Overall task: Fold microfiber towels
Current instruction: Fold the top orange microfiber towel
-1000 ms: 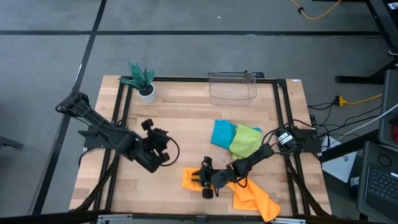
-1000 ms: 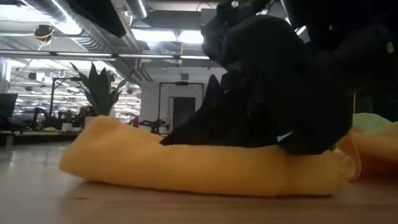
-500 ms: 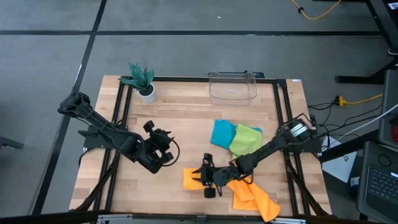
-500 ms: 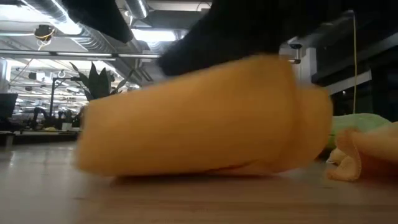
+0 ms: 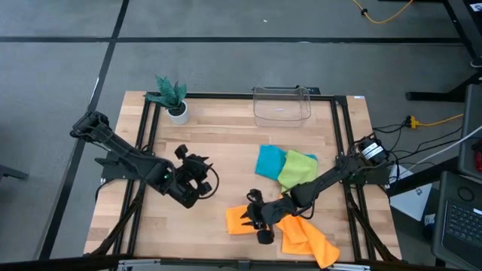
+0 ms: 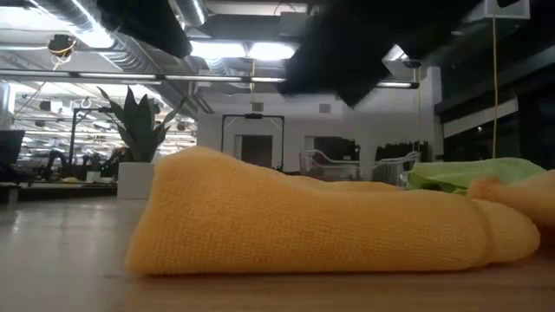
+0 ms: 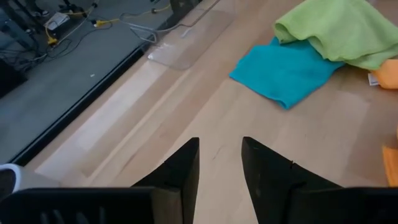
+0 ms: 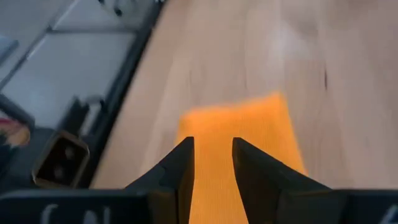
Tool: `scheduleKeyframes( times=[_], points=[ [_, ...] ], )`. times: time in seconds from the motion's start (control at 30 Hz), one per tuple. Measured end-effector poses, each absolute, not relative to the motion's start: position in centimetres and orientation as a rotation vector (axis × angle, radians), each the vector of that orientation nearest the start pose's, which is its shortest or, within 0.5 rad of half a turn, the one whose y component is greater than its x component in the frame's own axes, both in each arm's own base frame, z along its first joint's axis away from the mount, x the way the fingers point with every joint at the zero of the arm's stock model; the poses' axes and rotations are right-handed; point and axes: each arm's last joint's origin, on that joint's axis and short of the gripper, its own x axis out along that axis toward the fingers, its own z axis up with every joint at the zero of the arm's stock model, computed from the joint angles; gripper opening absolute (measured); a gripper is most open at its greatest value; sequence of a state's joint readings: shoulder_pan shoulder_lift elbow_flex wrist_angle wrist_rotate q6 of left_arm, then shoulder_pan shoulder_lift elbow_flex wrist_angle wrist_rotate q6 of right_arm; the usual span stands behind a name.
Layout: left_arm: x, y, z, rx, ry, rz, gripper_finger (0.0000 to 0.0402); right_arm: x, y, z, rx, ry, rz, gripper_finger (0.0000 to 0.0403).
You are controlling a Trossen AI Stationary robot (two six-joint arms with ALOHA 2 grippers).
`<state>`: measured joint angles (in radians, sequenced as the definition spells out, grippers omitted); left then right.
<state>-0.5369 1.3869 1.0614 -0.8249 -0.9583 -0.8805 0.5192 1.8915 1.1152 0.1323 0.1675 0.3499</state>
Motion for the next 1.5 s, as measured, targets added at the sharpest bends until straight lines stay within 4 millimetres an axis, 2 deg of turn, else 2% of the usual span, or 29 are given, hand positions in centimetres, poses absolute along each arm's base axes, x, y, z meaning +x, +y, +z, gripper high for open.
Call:
scheduleKeyframes(
  times=[0.13,0.27,0.37,0.5,0.7,0.83,0.93,1.1,1.23,1.37,1.5],
  points=[
    [23.4,-10.9,26.4,-0.032,0.615,0.671,0.0112,33.9,19.9,15.9,0.13,0.75,0.254,0.0111],
    [23.5,-10.9,26.4,0.025,0.639,0.649,0.0112,34.0,21.0,15.8,0.132,0.691,0.307,0.0111],
    [23.5,-10.9,26.4,0.047,0.652,0.637,0.0112,34.2,21.4,15.0,0.056,0.679,0.336,0.0111],
    [23.4,-11.0,26.3,0.073,0.67,0.62,0.0112,34.5,21.1,13.6,-0.083,0.686,0.379,0.0111],
    [23.4,-11.0,26.3,0.115,0.715,0.573,0.0112,36.2,20.0,12.6,-0.038,0.61,0.358,0.0111],
    [23.4,-11.0,26.3,0.124,0.722,0.565,0.0112,36.9,19.4,9.4,0.004,0.664,0.316,0.0111],
    [23.4,-11.0,26.3,0.138,0.726,0.56,0.0112,37.5,19.5,7.6,0.055,0.623,0.289,0.0111],
    [23.4,-11.0,26.3,0.149,0.73,0.556,0.0112,38.2,19.4,5.3,0.133,0.481,0.067,0.0111],
    [23.4,-11.0,26.3,0.15,0.73,0.556,0.0112,38.2,18.3,4.4,0.229,0.364,-0.285,0.0111],
    [23.4,-11.0,26.3,0.149,0.729,0.556,0.0112,38.0,17.3,4.3,0.315,0.209,-0.596,0.0111],
    [23.4,-11.0,26.3,0.147,0.728,0.556,0.0112,39.6,17.0,5.3,0.311,0.138,-0.698,0.0111]
  ],
)
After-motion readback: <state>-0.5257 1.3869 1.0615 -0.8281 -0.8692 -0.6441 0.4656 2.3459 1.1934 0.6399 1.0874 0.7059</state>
